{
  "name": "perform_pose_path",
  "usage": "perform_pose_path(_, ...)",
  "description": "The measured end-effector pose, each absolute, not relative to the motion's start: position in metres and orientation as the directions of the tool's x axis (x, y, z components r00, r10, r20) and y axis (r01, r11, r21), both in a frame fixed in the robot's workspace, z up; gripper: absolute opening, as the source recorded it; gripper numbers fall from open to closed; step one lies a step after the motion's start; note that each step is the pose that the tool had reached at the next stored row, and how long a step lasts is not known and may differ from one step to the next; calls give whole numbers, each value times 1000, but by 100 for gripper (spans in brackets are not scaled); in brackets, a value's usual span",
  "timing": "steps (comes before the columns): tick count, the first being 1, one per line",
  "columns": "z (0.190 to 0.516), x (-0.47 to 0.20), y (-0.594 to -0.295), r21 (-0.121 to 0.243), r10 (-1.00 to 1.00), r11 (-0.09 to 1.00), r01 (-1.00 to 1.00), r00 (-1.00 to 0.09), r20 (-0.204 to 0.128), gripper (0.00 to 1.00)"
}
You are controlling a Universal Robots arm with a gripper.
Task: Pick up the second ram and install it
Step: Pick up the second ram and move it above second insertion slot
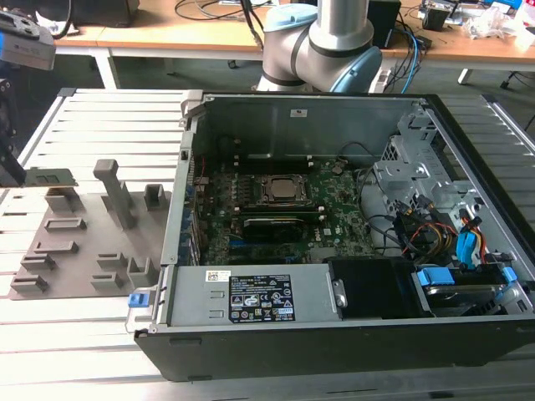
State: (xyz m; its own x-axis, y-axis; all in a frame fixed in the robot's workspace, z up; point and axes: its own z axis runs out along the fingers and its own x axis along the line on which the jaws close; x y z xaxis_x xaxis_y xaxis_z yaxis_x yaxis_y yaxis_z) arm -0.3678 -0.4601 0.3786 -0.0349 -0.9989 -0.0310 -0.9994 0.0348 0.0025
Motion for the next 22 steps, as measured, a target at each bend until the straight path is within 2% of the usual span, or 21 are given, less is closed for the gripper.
perform_pose_path(22, 419, -368, -460, 3, -999, 35, -999, -35, -31, 14)
